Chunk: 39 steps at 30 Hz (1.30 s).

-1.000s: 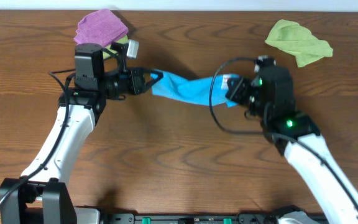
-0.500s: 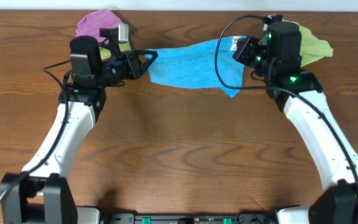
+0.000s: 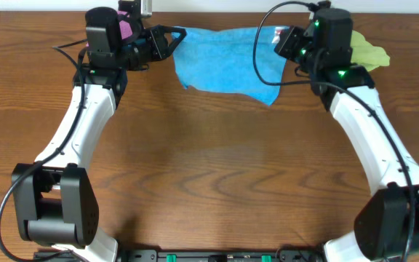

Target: Fold the cloth

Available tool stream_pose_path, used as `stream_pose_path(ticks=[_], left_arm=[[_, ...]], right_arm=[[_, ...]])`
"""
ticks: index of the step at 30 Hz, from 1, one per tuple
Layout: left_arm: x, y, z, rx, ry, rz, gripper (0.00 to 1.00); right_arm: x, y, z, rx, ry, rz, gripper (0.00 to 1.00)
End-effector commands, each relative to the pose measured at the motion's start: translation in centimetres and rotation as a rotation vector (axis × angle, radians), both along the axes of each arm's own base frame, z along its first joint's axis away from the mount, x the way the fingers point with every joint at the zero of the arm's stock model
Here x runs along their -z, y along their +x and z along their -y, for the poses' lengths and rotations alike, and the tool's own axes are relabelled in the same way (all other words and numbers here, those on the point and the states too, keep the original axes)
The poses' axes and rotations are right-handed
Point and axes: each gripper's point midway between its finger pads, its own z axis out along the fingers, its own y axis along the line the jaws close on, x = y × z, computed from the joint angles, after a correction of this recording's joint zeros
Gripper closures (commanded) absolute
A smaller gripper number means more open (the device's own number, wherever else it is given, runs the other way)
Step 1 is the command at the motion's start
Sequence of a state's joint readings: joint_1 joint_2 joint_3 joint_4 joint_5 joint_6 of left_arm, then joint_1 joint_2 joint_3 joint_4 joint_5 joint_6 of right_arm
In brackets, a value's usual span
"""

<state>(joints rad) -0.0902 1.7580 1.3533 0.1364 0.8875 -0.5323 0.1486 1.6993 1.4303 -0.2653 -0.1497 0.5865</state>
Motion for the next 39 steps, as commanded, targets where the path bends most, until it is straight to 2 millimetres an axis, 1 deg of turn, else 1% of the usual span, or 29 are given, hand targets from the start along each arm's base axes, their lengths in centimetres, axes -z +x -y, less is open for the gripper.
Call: stream_pose_path(ticks=[1, 2, 4, 6, 10, 15, 22, 26, 29, 32, 36, 39], left_arm=[[-1.2, 0.0, -0.4, 0.037, 0.004, 0.044, 0.94], [-1.2, -0.2, -0.4, 0.055, -0.003, 0.038, 0.94], [-0.8, -0.8, -0.3, 0.085, -0.003, 0.025, 0.94], [-0.4, -1.4, -0.4, 0.113, -0.002, 0.008, 0.94], [0.9, -2.6, -0.3, 0.161, 0.017, -0.037, 0.94], [2.8, -4.6, -0.4, 0.203, 0.060, -0.111, 0.94], [5.4, -8.6, -0.9, 0.277, 0.172, -0.193, 0.94], [7.6, -11.0, -1.7, 0.308, 0.257, -0.281, 0.94], [8.8, -12.8, -2.1, 0.353, 0.313, -0.314, 0.94], [9.3, -14.3, -2.3, 0.405, 0.343, -0.326, 0.94], [10.4, -16.4, -2.5, 0.457, 0.356, -0.376, 0.94], [11.8, -18.2, -2.5, 0.490, 0.351, -0.433, 0.94]], right_arm=[[-2.9, 0.8, 0.9, -0.006, -0.028, 0.063, 0.98], [-3.1, 0.7, 0.9, -0.018, -0.038, 0.062, 0.98], [-2.8, 0.3, 0.9, -0.029, -0.054, 0.038, 0.99], [-1.9, -0.3, 0.5, -0.055, -0.067, -0.002, 0.99], [0.4, -2.2, 0.0, -0.104, -0.115, -0.108, 0.98], [2.5, -4.2, -0.1, -0.148, -0.161, -0.210, 0.99], [5.3, -7.7, 0.0, -0.177, -0.185, -0.387, 0.98], [6.6, -10.2, -1.1, -0.248, -0.229, -0.474, 0.98], [7.2, -11.5, -2.0, -0.289, -0.248, -0.515, 0.99], [7.7, -12.4, -2.7, -0.312, -0.255, -0.532, 0.99], [9.1, -14.1, -2.6, -0.323, -0.261, -0.570, 0.99], [10.1, -15.8, -2.4, -0.336, -0.257, -0.577, 0.98]])
